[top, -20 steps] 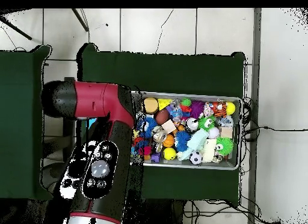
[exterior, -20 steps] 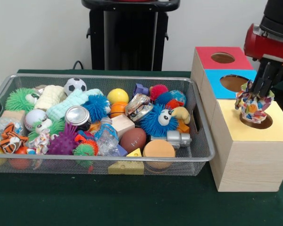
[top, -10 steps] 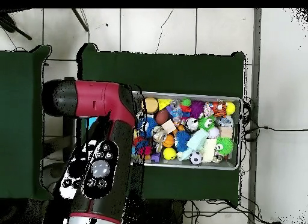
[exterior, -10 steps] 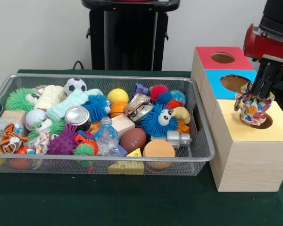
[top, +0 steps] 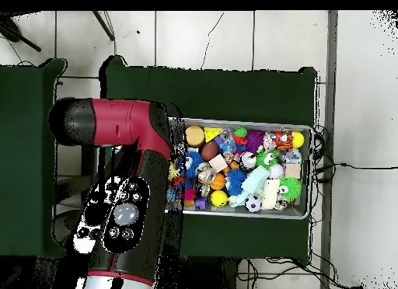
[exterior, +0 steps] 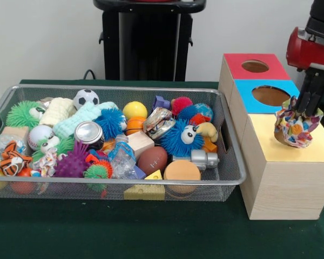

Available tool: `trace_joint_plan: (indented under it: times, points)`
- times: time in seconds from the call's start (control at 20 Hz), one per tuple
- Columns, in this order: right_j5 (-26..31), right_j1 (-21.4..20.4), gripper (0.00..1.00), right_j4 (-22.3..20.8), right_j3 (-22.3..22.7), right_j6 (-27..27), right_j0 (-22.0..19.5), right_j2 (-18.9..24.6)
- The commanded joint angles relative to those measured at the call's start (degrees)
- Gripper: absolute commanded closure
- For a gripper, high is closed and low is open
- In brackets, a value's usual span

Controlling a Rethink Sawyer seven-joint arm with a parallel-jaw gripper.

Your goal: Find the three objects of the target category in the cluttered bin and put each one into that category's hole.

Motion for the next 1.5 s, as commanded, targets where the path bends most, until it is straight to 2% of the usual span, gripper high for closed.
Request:
trace_joint_plan:
  times: [0.05, 0.4, 0.75, 1.3, 1.5]
  points:
    - [3.48, 3.21, 1.00, 0.73, 0.22, 13.13, -0.56, 2.70]
    - [2.34, 2.85, 1.00, 0.14, 1.44, 10.50, -1.23, 3.48]
    - [2.58, -1.60, 1.00, 0.47, 7.17, 7.33, -1.46, 5.06]
    - [5.93, -1.83, 1.00, 1.36, 5.93, 10.39, 0.01, 4.82]
    - [4.46, -0.62, 1.00, 1.35, 5.18, 10.85, -0.11, 5.02]
